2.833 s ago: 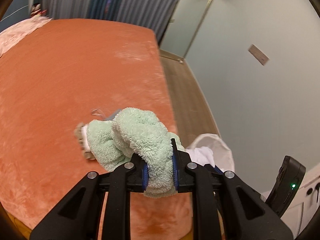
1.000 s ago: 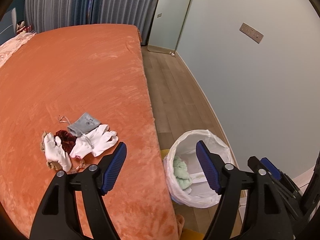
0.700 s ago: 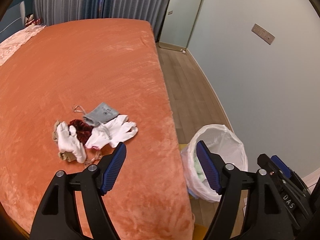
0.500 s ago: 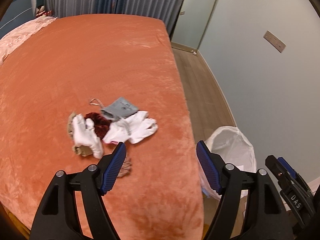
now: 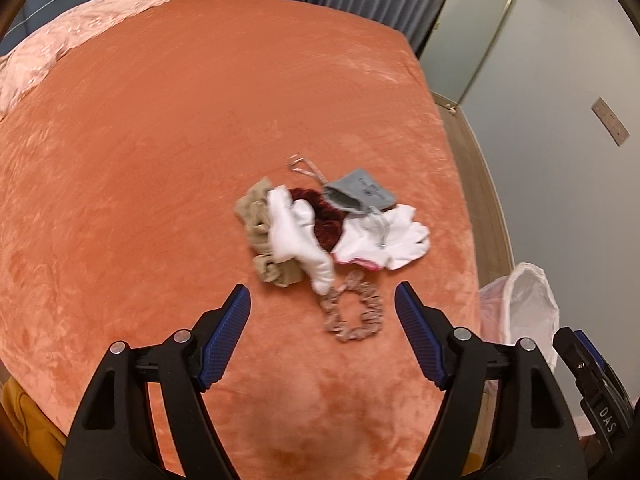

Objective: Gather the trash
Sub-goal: 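Move both open tools back over the remaining items on the bed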

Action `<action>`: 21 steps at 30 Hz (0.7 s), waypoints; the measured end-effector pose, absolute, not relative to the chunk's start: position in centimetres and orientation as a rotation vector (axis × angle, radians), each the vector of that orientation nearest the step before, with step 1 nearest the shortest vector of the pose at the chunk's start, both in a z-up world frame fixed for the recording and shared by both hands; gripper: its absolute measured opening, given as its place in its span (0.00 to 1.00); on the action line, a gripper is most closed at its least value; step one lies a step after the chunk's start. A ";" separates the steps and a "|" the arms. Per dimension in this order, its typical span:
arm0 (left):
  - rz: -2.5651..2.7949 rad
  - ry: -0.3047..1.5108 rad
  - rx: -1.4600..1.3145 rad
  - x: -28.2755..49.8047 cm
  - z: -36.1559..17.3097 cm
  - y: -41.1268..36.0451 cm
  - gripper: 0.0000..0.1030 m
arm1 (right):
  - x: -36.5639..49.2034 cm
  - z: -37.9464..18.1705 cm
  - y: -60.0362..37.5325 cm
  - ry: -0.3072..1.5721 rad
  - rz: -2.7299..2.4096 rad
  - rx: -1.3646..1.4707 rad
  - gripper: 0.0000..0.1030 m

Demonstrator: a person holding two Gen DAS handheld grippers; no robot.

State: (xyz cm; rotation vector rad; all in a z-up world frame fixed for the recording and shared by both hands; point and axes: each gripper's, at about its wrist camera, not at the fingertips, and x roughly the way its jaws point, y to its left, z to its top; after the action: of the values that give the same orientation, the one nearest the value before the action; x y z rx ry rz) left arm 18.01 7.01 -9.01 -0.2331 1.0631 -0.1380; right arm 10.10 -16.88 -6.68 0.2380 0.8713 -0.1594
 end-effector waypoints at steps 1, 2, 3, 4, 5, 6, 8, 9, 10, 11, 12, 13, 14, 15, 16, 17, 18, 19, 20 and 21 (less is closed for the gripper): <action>-0.125 1.071 -0.244 18.1 -9.4 7.7 0.70 | 10.3 -6.9 -16.5 0.877 -0.155 0.236 0.58; -0.113 1.080 -0.253 18.2 -9.9 8.4 0.70 | 10.7 -7.4 -15.9 0.888 -0.148 0.234 0.58; -0.100 1.089 -0.261 18.3 -10.3 9.2 0.70 | 11.0 -7.8 -15.4 0.898 -0.141 0.233 0.58; -0.089 1.095 -0.265 18.5 -10.7 9.8 0.70 | 11.4 -8.4 -14.7 0.909 -0.132 0.232 0.58; -0.080 1.099 -0.268 18.5 -11.0 10.3 0.70 | 11.6 -8.8 -14.3 0.917 -0.127 0.229 0.58; -0.070 1.105 -0.272 18.7 -11.3 10.7 0.73 | 12.0 -9.4 -13.7 0.929 -0.120 0.225 0.58; -0.043 1.118 -0.282 19.0 -12.1 11.9 0.75 | 12.8 -10.6 -12.6 0.951 -0.107 0.220 0.58; -0.037 1.123 -0.286 19.1 -12.4 12.3 0.75 | 13.2 -11.2 -12.1 0.962 -0.101 0.218 0.58; -0.030 1.135 -0.292 19.4 -12.9 12.6 0.76 | 13.6 -11.6 -11.6 0.971 -0.097 0.217 0.58; -0.024 1.146 -0.299 19.7 -13.3 12.9 0.76 | 14.1 -12.3 -11.1 0.983 -0.092 0.215 0.58; -0.023 1.153 -0.306 20.0 -13.6 13.0 0.75 | 14.5 -12.9 -10.7 0.993 -0.087 0.215 0.58; -0.022 1.163 -0.315 20.4 -14.0 13.1 0.76 | 14.9 -13.4 -10.4 1.002 -0.082 0.215 0.58; -0.022 1.170 -0.321 20.8 -14.4 13.1 0.75 | 15.5 -14.0 -10.0 1.013 -0.078 0.216 0.58; -0.025 1.176 -0.326 21.1 -14.6 13.1 0.76 | 16.1 -14.6 -9.7 1.024 -0.076 0.215 0.57; -0.030 1.184 -0.334 21.6 -15.0 13.0 0.75 | 16.4 -15.0 -9.5 1.030 -0.074 0.214 0.57; -0.036 1.193 -0.341 22.1 -15.3 12.8 0.75 | 17.0 -15.6 -9.2 1.041 -0.073 0.213 0.58; -0.048 1.202 -0.352 22.6 -15.5 12.5 0.75 | 17.6 -16.2 -9.0 1.053 -0.073 0.212 0.58; -0.060 1.207 -0.360 23.1 -15.6 12.2 0.75 | 17.9 -16.6 -8.9 1.061 -0.072 0.213 0.57; -0.067 1.210 -0.362 23.4 -15.7 11.9 0.75 | 18.4 -17.1 -8.8 1.072 -0.072 0.216 0.57; -0.079 1.214 -0.365 23.9 -15.8 11.4 0.75 | 18.9 -17.6 -8.6 1.082 -0.072 0.218 0.57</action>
State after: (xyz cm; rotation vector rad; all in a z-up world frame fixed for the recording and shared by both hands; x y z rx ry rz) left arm 23.92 11.45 -15.85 -0.3654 1.2135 -0.0789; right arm 18.89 -8.65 -17.58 0.2182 1.0817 -0.0723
